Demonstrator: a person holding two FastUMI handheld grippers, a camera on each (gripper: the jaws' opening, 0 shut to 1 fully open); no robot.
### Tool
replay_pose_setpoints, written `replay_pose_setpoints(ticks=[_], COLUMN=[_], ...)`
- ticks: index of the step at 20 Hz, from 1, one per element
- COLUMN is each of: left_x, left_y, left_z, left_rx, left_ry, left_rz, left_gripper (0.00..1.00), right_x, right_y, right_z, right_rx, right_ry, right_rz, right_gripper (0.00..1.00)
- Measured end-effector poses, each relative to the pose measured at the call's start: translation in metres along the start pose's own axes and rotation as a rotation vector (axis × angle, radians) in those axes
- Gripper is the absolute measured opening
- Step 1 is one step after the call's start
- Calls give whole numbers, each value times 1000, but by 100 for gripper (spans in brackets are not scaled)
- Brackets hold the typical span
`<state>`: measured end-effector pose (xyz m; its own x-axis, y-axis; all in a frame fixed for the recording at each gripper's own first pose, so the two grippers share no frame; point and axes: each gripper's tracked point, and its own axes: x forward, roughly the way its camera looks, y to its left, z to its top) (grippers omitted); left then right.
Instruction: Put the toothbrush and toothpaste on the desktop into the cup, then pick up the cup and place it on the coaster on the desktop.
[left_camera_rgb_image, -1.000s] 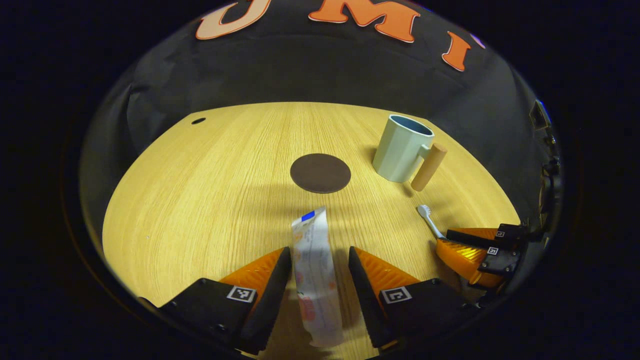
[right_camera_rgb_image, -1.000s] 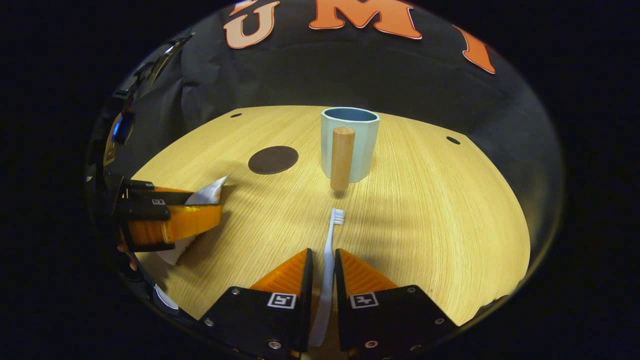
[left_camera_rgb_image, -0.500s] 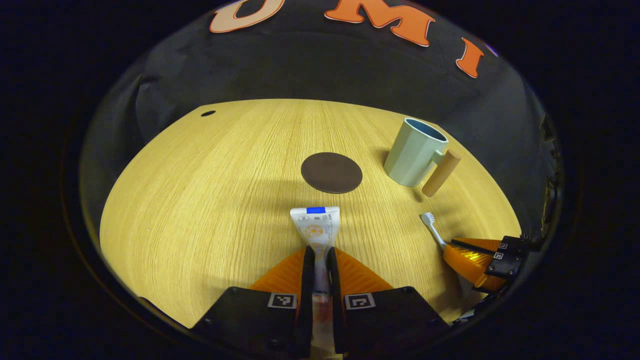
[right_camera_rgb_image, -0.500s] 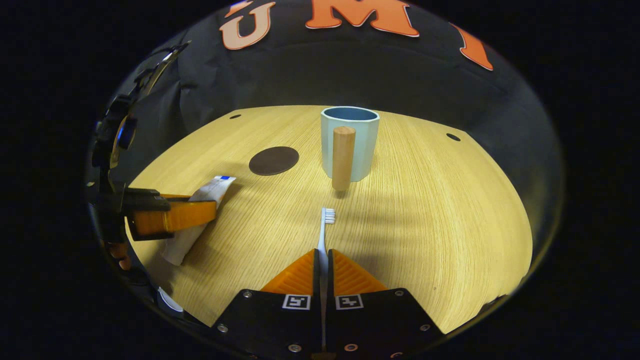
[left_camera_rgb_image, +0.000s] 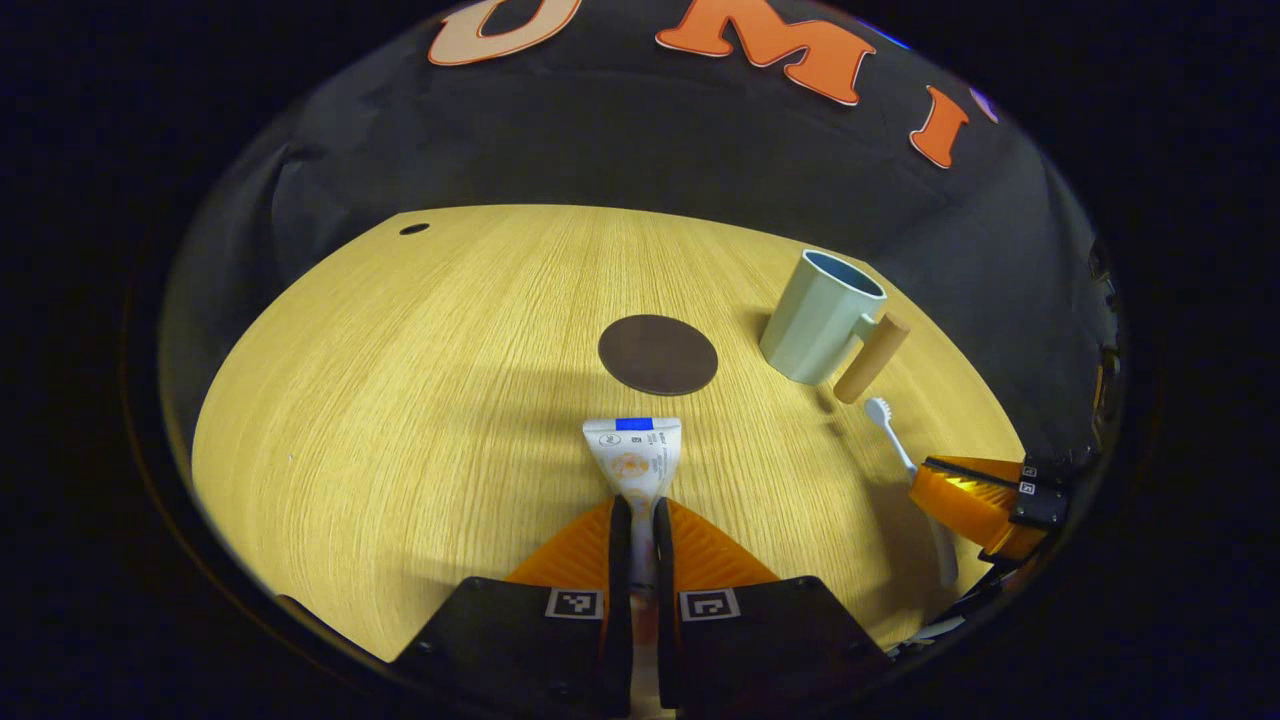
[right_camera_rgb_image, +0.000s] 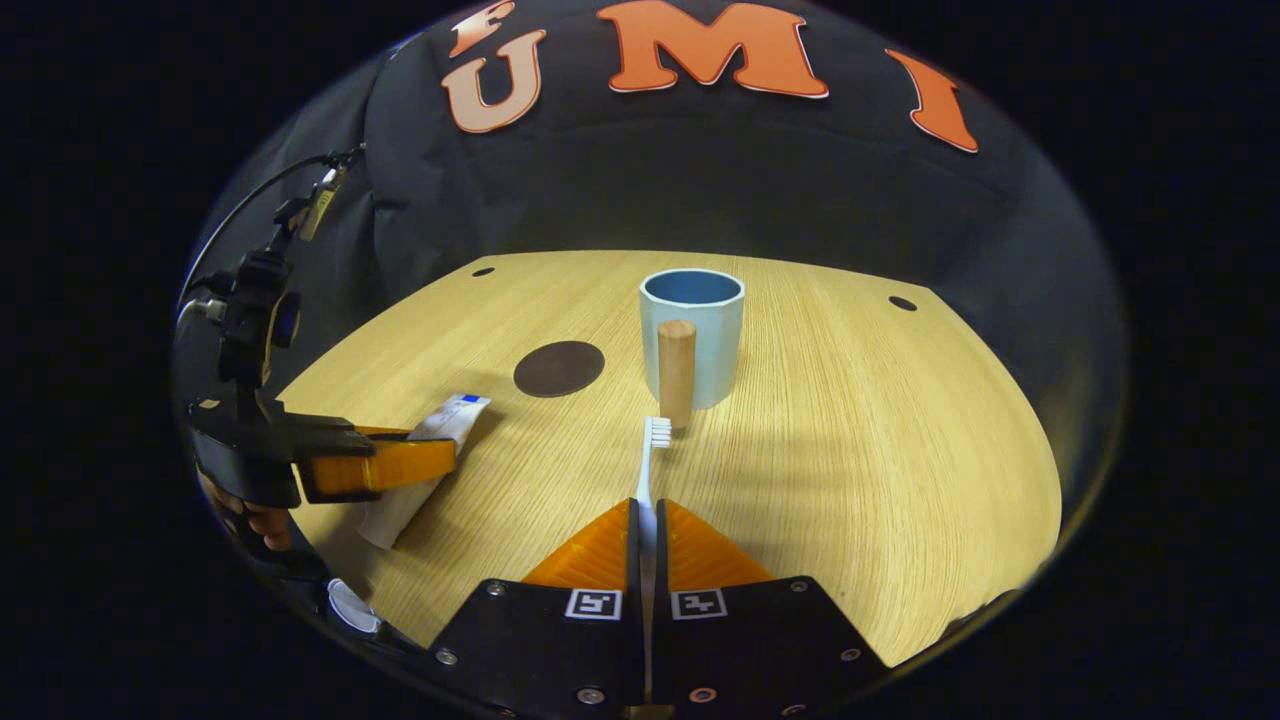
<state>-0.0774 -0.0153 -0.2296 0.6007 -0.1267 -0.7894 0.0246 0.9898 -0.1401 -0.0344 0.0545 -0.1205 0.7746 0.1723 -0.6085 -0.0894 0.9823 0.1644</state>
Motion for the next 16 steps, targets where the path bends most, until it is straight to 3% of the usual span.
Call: replay_pose_setpoints(ticks=[8,16], left_x=[-14,-34], left_y=[-4,-11], left_z=[24,51], left_rx=[13,26], left_ry=[-69,-199], left_rz=[-8,-43], left_gripper=[14,13], right_x=[-31,-43], right_y=[4,-5], right_z=[62,140], right_rx=[-21,-22], right_ry=[-180,-400], right_rz=[51,48], right_gripper=[4,4])
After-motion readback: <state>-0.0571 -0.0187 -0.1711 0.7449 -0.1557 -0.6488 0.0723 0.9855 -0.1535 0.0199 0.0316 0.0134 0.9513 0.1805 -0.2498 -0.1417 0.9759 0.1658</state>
